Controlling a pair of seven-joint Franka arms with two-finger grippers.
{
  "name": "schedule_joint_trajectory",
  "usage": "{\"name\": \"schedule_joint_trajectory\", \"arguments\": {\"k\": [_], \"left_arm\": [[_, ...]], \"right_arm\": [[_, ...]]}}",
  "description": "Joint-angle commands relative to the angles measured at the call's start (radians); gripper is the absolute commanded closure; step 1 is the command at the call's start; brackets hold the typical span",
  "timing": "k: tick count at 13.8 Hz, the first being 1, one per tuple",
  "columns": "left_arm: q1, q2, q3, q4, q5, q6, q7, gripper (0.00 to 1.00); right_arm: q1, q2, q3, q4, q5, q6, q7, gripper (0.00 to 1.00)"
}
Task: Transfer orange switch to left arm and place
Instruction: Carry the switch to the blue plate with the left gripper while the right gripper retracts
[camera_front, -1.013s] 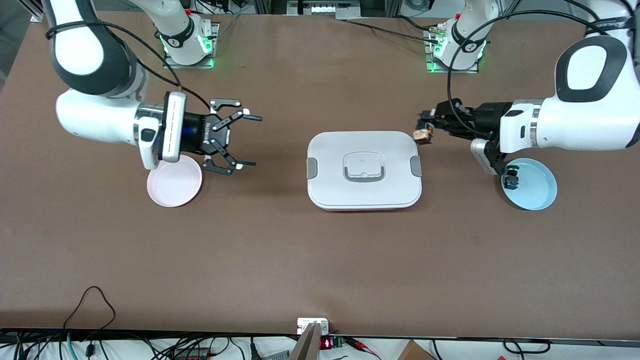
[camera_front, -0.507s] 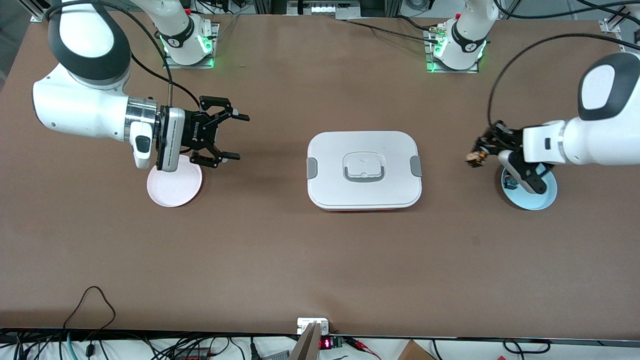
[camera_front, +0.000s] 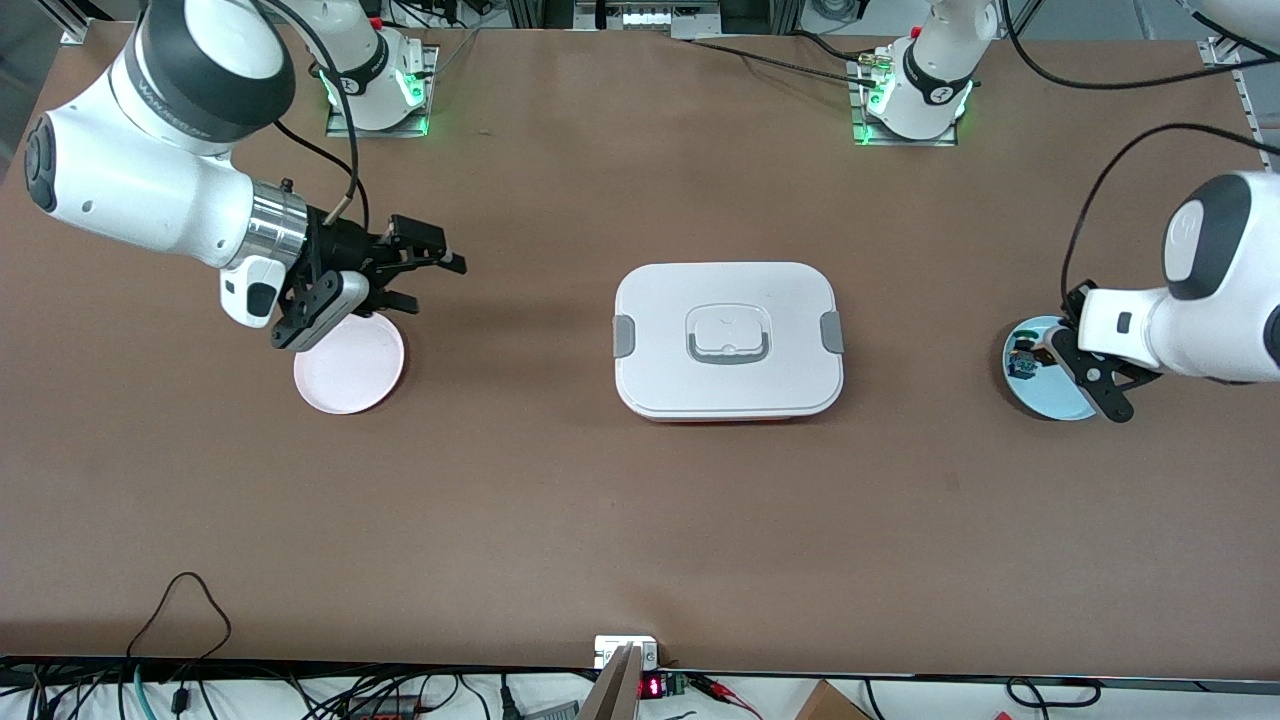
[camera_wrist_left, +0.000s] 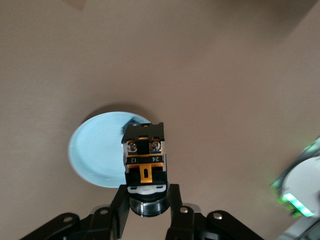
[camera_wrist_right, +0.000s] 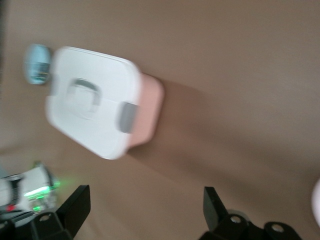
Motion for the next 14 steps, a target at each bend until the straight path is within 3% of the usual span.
{"name": "schedule_joint_trajectory", "arguments": {"k": [1, 4, 6, 11, 14], "left_arm": [[0.070, 0.062, -0.011, 0.009, 0.093, 0.084, 0.171, 0.81], [0.163, 0.159, -0.011, -0.017, 0.174, 0.245, 0.258, 0.84], [0.202, 0.201, -0.011, -0.037, 0.189, 0.299, 0.284, 0.83], [0.257, 0.197, -0.022, -0.173, 0.189, 0.382, 0.331, 0.83], [0.274, 0.188, -0.022, -0.224, 0.189, 0.445, 0.381, 0.83]], "right_arm": [[-0.013, -0.009, 0.005, 0.023, -0.240, -0.109, 0.144, 0.00], [-0.051, -0.003, -0.018, 0.068, -0.463, -0.246, 0.154, 0.00], [-0.054, 0.002, -0.035, 0.129, -0.558, -0.340, 0.155, 0.00], [-0.072, 0.002, -0.182, 0.235, -0.583, -0.360, 0.151, 0.00], [-0.001, -0.001, -0.276, 0.251, -0.577, -0.371, 0.155, 0.00]]}}
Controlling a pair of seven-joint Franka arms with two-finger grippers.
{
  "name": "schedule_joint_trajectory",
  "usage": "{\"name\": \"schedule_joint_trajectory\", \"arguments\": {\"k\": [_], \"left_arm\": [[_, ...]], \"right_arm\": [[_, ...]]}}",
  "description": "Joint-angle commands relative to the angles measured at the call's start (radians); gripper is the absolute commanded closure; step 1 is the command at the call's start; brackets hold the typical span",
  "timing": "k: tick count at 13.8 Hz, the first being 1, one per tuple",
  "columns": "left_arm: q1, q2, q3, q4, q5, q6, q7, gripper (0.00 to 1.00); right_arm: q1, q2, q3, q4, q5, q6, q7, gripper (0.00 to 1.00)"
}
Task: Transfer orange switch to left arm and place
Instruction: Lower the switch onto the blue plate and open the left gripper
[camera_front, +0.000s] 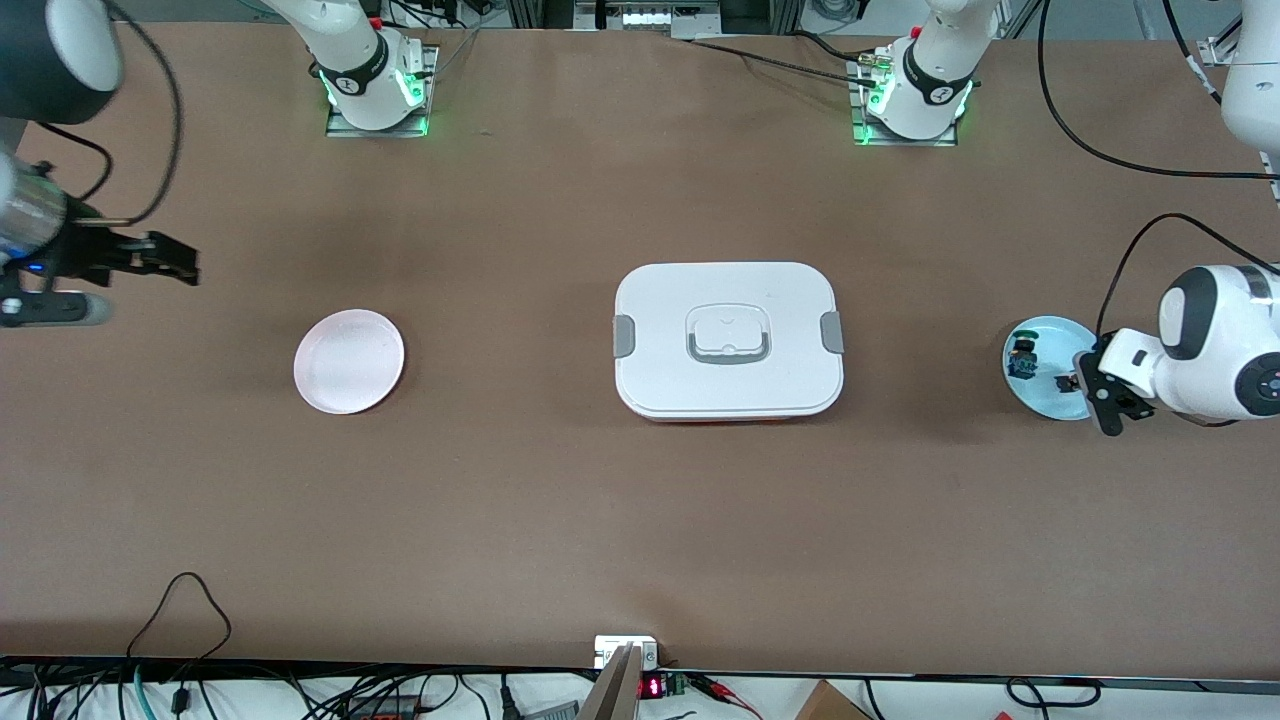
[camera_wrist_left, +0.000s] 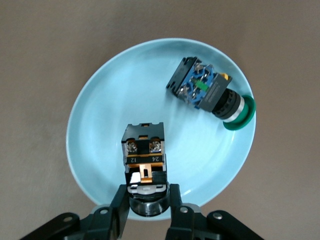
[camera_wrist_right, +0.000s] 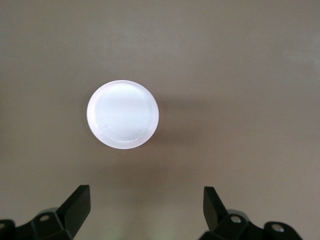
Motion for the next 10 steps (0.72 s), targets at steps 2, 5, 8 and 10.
{"name": "schedule_joint_trajectory", "arguments": {"k": [2, 5, 8, 10], "left_arm": [[0.042, -0.045, -0.017, -0.093, 0.027, 0.105, 0.106, 0.83], [0.045, -0.043, -0.017, -0.095, 0.030, 0.136, 0.186, 0.83], [0.044, -0.045, -0.017, -0.095, 0.031, 0.136, 0.205, 0.83], [0.041, -0.043, -0.017, -0.093, 0.030, 0.133, 0.195, 0.71]], "right_arm": [[0.055, 0.000, -0.047, 0.018, 0.002, -0.034, 0.013, 0.00], [0.049, -0.065, -0.048, -0.119, 0.012, 0.072, 0.013, 0.00], [0.052, -0.092, -0.047, -0.152, 0.012, 0.116, 0.022, 0.00], [0.051, -0.082, -0.047, -0.089, 0.016, 0.063, 0.020, 0.00]]}}
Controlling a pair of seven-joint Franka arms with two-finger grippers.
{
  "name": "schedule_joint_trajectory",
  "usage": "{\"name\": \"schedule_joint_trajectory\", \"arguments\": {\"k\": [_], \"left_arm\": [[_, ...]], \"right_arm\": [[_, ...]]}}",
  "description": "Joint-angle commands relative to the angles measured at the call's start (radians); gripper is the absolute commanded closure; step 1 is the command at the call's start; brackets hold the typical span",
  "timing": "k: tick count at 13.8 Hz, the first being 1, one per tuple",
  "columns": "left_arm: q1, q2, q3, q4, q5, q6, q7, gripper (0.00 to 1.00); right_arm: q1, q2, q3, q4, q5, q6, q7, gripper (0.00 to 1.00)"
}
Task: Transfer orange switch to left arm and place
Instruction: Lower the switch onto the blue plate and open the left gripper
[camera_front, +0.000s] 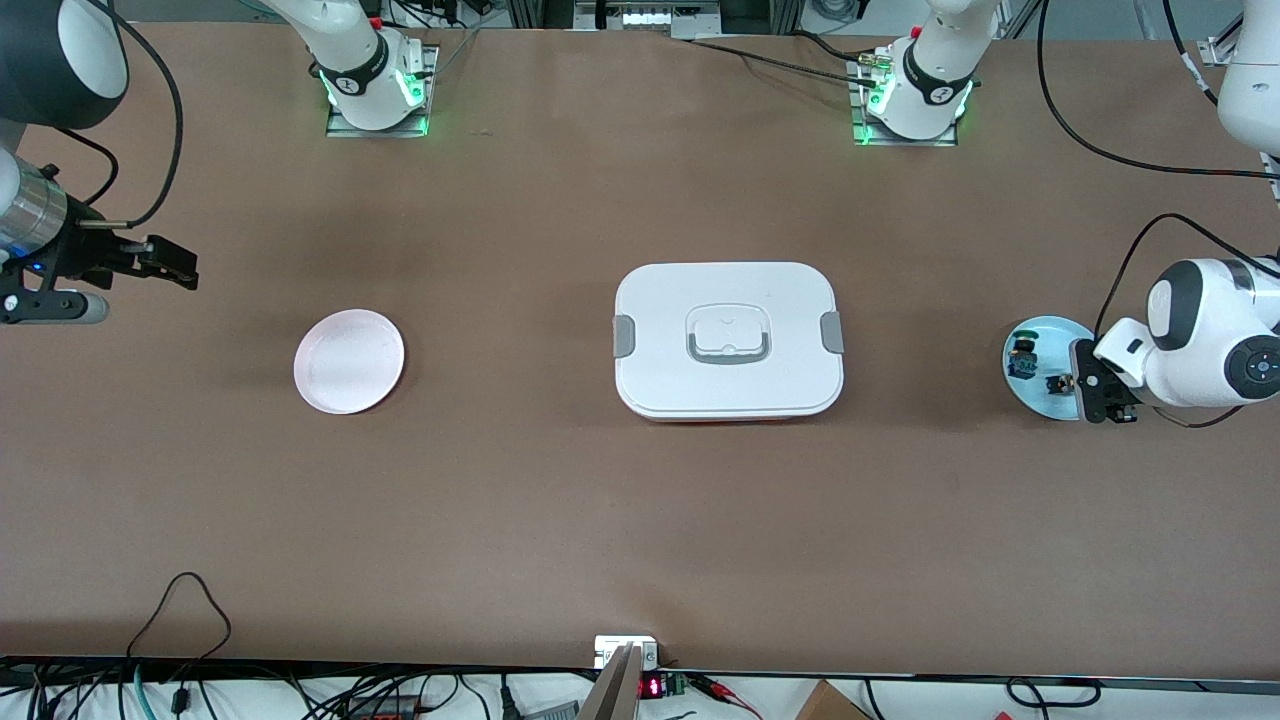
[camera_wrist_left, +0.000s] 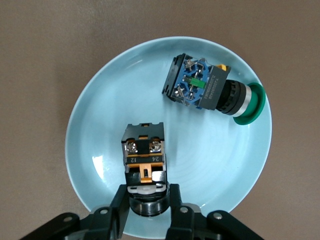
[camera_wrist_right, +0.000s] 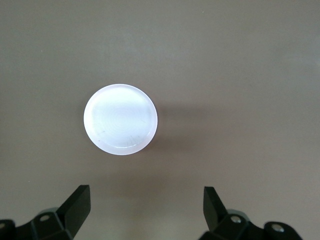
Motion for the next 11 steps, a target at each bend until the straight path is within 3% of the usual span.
{"name": "schedule_joint_trajectory", "arguments": {"k": [1, 2, 3, 8, 11], "left_arm": [[0.013, -0.033, -0.011, -0.034, 0.026, 0.010, 0.011, 0.60], [0.013, -0.033, -0.011, -0.031, 0.026, 0.011, 0.022, 0.42], [0.013, -0.033, -0.014, -0.031, 0.028, 0.010, 0.026, 0.00], [0.004, -0.071, -0.019, -0.020, 0.025, -0.009, 0.051, 0.00], [0.007, -0.119, -0.088, 0.058, 0.002, -0.201, 0.019, 0.00]], "right_arm": [[0.011, -0.022, -0.009, 0.044, 0.020, -0.039, 0.018, 0.00], [0.014, -0.022, -0.009, 0.049, 0.021, -0.039, 0.016, 0.00], [0.017, -0.022, -0.006, 0.055, 0.021, -0.039, 0.016, 0.00], [0.024, -0.018, 0.006, 0.087, 0.044, -0.055, 0.010, 0.00], [0.021, -0.021, 0.002, 0.099, 0.076, -0.056, 0.009, 0.00]]}}
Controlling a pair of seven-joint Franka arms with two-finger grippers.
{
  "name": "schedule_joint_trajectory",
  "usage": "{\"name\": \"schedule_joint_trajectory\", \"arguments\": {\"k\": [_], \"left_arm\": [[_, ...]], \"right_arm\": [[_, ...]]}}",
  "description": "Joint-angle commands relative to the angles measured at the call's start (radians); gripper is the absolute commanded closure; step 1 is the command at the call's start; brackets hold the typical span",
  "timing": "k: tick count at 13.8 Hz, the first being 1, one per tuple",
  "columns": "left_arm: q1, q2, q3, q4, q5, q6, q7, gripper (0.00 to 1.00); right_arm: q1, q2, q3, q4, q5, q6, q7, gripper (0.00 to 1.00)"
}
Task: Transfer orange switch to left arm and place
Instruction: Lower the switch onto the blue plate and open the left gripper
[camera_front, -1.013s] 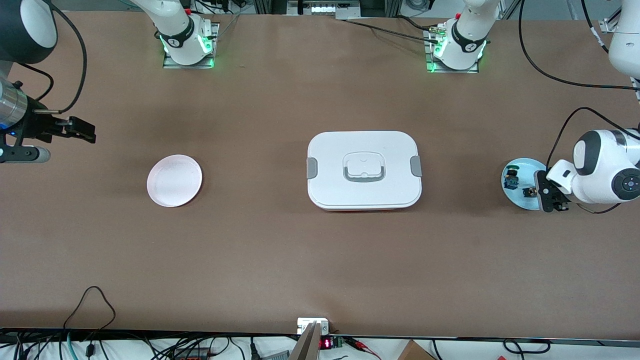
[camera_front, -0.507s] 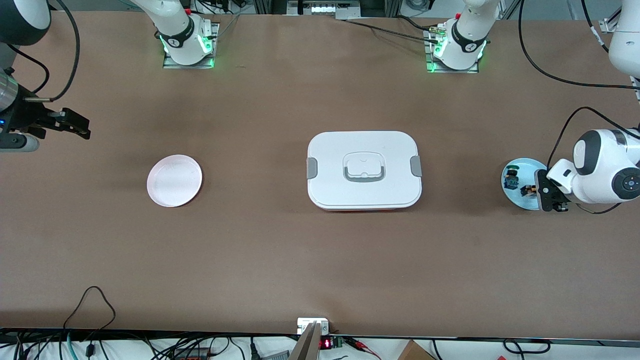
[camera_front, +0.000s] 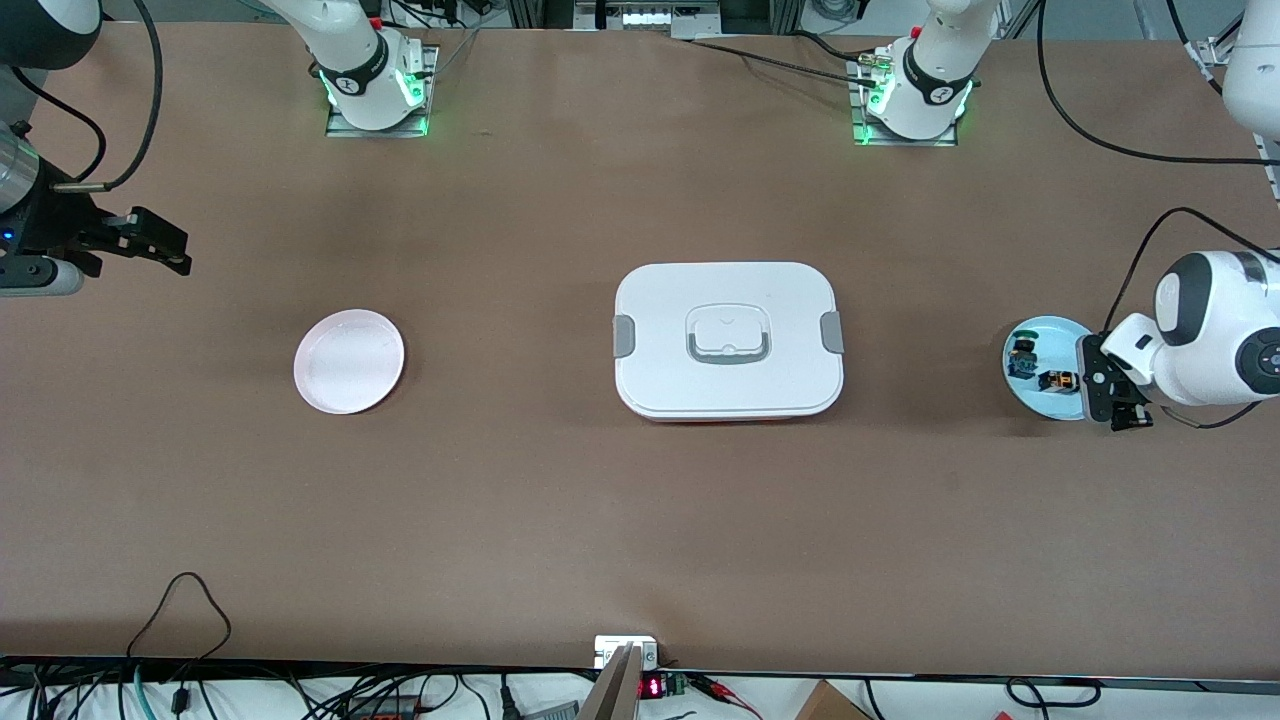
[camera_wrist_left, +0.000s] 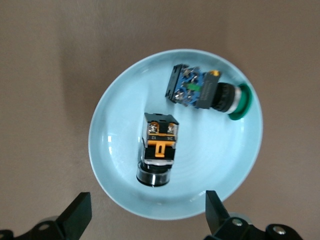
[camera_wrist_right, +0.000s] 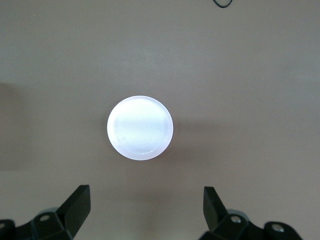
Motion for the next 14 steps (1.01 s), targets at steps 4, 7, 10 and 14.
{"name": "schedule_joint_trajectory", "arguments": {"k": [4, 7, 10, 14], "left_arm": [[-0.003, -0.053, -0.083, 0.230, -0.111, -0.449, -0.237, 0.00], [-0.001, -0.054, -0.137, 0.316, -0.157, -0.582, -0.477, 0.00], [-0.001, -0.077, -0.213, 0.370, -0.166, -0.628, -0.693, 0.00], [-0.022, -0.077, -0.318, 0.488, -0.221, -0.774, -1.027, 0.00]], "right_arm": [[0.002, -0.004, -0.002, 0.033, 0.021, -0.026, 0.006, 0.00], [0.000, -0.004, -0.002, 0.035, 0.009, -0.067, 0.005, 0.00], [0.002, -0.004, -0.002, 0.033, 0.007, -0.070, 0.005, 0.00], [0.001, -0.005, -0.005, 0.035, 0.018, -0.072, 0.011, 0.00]]}}
